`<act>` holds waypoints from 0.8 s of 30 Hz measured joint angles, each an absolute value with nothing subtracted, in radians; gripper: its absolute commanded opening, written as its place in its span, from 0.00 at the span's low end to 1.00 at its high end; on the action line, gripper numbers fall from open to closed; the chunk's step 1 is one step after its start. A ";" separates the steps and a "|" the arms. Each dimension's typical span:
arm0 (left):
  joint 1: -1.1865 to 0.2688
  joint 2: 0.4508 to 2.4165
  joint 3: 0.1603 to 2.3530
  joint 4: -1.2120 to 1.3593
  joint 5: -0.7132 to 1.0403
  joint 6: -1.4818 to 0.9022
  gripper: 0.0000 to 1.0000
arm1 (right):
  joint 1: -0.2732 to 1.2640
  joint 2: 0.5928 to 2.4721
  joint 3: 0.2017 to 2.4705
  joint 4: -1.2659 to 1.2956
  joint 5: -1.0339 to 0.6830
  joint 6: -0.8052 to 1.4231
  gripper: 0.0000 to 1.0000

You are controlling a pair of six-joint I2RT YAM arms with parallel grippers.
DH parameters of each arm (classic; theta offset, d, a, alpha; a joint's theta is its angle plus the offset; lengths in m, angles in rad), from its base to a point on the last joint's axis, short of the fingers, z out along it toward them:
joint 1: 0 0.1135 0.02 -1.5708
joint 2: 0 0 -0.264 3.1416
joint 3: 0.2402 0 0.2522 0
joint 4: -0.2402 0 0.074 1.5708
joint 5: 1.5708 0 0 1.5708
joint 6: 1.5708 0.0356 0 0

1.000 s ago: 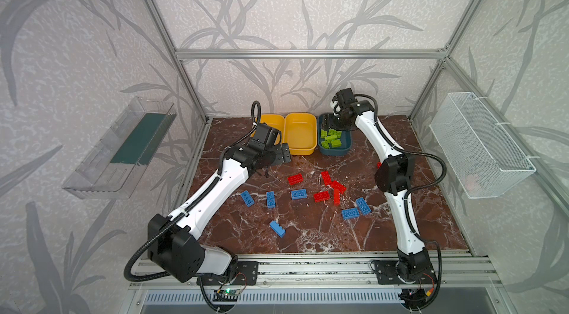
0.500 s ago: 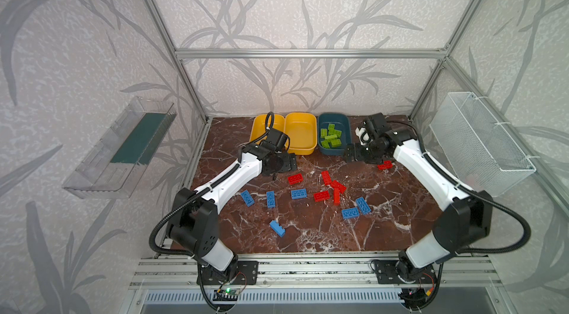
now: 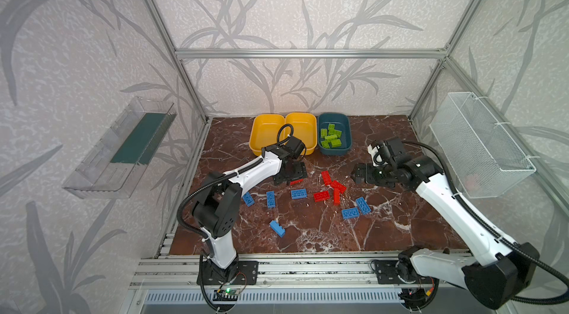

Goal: Sort the legos into containers by color
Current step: 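Grasp a red 2x3 brick with the left gripper while the right arm withdraws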

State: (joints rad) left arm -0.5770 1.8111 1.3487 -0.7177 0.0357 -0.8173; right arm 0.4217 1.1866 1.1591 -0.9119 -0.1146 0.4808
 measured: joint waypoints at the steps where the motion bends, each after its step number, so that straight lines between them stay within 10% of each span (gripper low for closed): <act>1: -0.579 1.823 1.361 -0.721 0.028 -0.825 0.93 | 0.430 1.173 1.149 -0.912 -0.117 0.485 0.99; 24: -0.634 2.011 1.496 -0.755 -0.131 -0.939 0.94 | 0.449 1.066 1.051 -0.909 -0.093 0.427 0.99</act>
